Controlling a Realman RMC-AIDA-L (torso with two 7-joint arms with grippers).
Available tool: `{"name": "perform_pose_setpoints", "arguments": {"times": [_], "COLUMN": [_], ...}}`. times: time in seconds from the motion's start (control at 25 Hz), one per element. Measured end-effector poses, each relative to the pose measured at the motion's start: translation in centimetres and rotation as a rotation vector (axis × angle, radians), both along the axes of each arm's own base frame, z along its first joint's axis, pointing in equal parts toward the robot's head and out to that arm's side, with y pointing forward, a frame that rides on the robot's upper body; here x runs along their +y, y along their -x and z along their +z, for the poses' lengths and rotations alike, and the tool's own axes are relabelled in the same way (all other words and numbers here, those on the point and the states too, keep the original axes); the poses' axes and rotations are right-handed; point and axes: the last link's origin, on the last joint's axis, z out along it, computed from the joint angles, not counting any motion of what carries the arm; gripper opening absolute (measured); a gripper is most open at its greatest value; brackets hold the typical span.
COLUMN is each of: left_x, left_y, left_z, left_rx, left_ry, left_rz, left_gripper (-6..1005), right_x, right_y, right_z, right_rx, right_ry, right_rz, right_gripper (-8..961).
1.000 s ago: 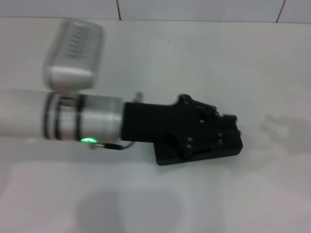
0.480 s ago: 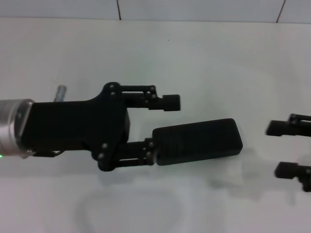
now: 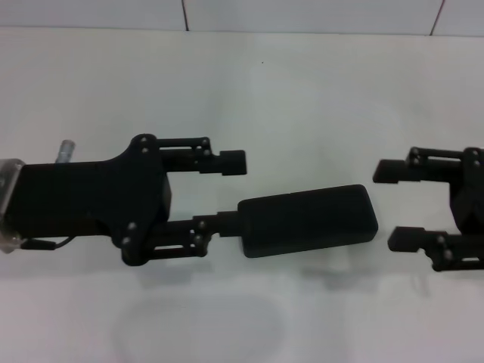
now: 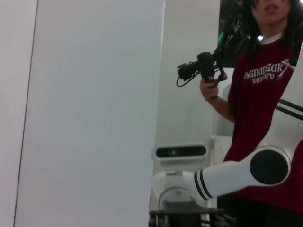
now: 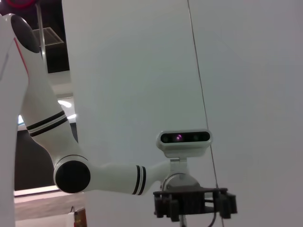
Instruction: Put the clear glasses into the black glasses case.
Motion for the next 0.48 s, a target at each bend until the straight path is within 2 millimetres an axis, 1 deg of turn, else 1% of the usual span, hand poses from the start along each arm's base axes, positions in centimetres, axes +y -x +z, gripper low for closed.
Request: {"name": "perform_pose_setpoints", "arguments": {"times": [0.16,0.32,0.4,0.48], "left_x": [0.0,0.0,0.0,0.0], "left_y": [0.4,0.6,0.7,0.9], "left_z": [0.3,0.5,0.5,0.5], "left_rx": [0.020,0.030,0.035,0.047], "left_ry": [0.007,0.002,0.002,0.001], "left_rz": [0.005,0.005,0.003,0.005], "left_gripper": [590,590,590,590], "right_x": [0.7,1.3,1.9,2.0], "right_y": [0.5,1.0,1.7,1.9], "right_z": [-1.0,-1.7,-1.8,-1.8], "right_rx": [-0.031,-0.057,-0.065,-0.066], "right_ry": [0.007,0.012,0.012,0.011], "right_rz": [-0.010,-0.001,0.020,0.025], "right_gripper": [666,786,846,853]}}
